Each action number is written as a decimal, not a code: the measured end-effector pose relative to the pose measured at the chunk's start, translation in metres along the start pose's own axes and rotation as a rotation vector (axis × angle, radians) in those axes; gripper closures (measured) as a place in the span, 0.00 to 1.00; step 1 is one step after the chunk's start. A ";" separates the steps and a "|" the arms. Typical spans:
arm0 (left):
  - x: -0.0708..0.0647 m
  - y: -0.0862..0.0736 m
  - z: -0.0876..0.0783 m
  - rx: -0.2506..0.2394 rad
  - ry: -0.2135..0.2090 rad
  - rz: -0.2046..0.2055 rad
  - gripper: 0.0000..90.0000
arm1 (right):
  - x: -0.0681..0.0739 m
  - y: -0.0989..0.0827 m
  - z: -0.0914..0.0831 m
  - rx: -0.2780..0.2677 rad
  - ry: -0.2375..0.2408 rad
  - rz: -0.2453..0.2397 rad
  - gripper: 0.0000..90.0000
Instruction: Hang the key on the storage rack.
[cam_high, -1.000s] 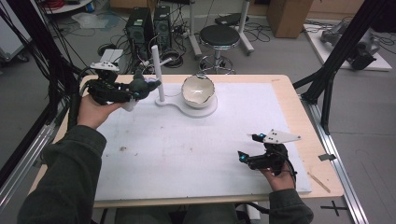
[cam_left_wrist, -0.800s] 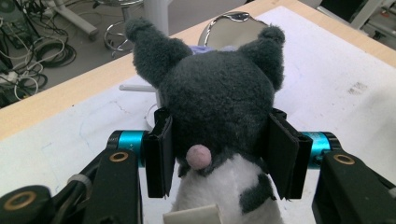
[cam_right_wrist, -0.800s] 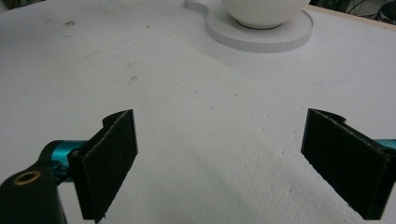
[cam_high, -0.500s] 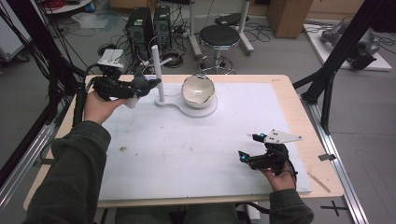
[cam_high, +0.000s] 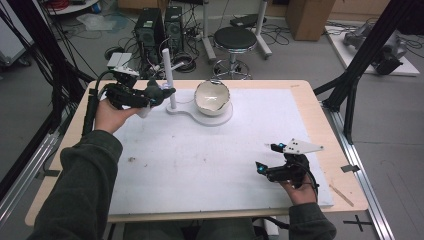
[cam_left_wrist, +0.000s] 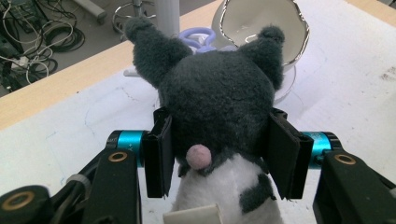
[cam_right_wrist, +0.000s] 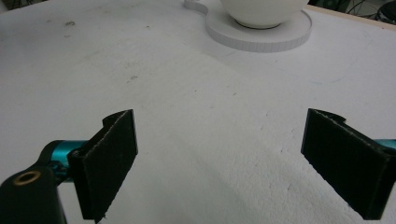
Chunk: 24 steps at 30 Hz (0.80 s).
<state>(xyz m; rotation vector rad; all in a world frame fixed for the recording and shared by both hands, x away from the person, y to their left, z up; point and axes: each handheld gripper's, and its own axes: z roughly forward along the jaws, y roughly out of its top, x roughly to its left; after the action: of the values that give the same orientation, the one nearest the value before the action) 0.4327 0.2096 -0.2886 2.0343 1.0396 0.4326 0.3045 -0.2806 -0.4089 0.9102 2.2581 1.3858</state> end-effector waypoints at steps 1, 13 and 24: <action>0.000 0.000 0.001 0.005 0.000 0.001 0.53 | 0.000 0.000 0.000 0.001 0.001 0.001 0.11; 0.001 -0.001 0.007 0.027 0.014 -0.009 0.53 | 0.000 0.000 -0.001 -0.002 -0.002 0.002 0.11; 0.006 -0.012 0.017 0.056 0.019 -0.041 0.52 | 0.000 0.000 -0.002 -0.002 -0.004 0.003 0.11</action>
<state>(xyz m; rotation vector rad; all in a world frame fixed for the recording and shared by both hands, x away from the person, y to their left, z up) 0.4400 0.2106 -0.3089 2.0582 1.1137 0.4062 0.3036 -0.2823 -0.4083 0.9154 2.2527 1.3866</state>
